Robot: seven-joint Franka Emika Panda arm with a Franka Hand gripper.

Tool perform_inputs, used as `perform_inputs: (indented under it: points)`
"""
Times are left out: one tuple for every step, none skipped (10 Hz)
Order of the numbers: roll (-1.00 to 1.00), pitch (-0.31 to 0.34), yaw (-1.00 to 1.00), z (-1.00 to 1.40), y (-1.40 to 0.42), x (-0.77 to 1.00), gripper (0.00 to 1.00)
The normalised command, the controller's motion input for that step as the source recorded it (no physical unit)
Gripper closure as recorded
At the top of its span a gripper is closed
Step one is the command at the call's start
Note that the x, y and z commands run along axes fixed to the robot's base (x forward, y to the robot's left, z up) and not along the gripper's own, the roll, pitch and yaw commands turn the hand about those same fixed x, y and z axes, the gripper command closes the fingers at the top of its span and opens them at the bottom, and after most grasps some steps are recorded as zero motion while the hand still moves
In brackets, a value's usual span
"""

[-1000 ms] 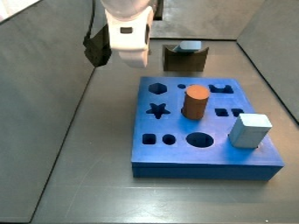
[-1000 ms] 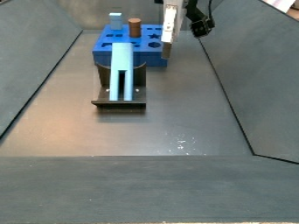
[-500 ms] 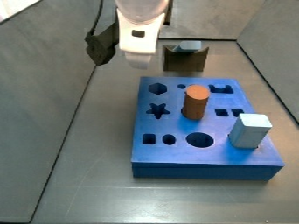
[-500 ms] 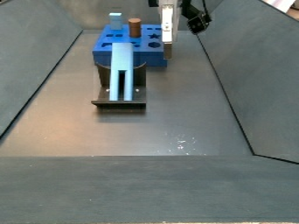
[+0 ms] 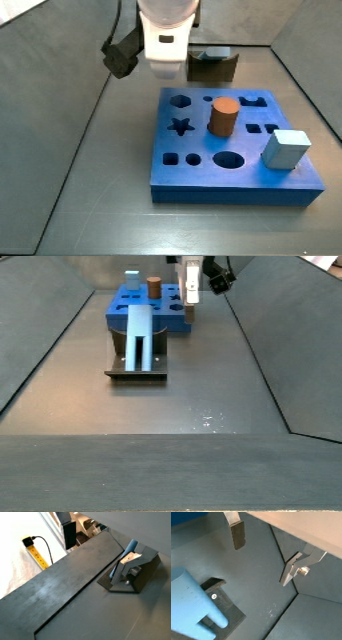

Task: Pick up the square-circle object. Move up. Rotate the square-circle object. Place the square-circle object on the fixture. Regrasp the square-circle object. Move to above the board. Insert the square-circle object.
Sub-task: Regrasp the square-circle object.

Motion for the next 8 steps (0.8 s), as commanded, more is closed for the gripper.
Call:
perform_inputs:
  points:
    - [0.0,-0.03,0.12,-0.01,-0.02,1.0,0.0]
    - [0.02,-0.02,0.08,-0.03,-0.02,1.0,0.0]
    - [0.04,-0.018,0.05,-0.03,-0.02,1.0,0.0]
    - [0.07,-0.01,0.02,-0.03,-0.02,1.0,0.0]
    - [0.08,0.004,0.0,-0.04,-0.02,1.0,0.0]
    - [0.09,0.021,-0.01,-0.04,-0.01,1.0,0.0]
    - [0.1,0.044,-0.01,-0.05,-0.01,1.0,0.0]
    - [0.11,0.064,-0.01,-0.05,-0.01,1.0,0.0]
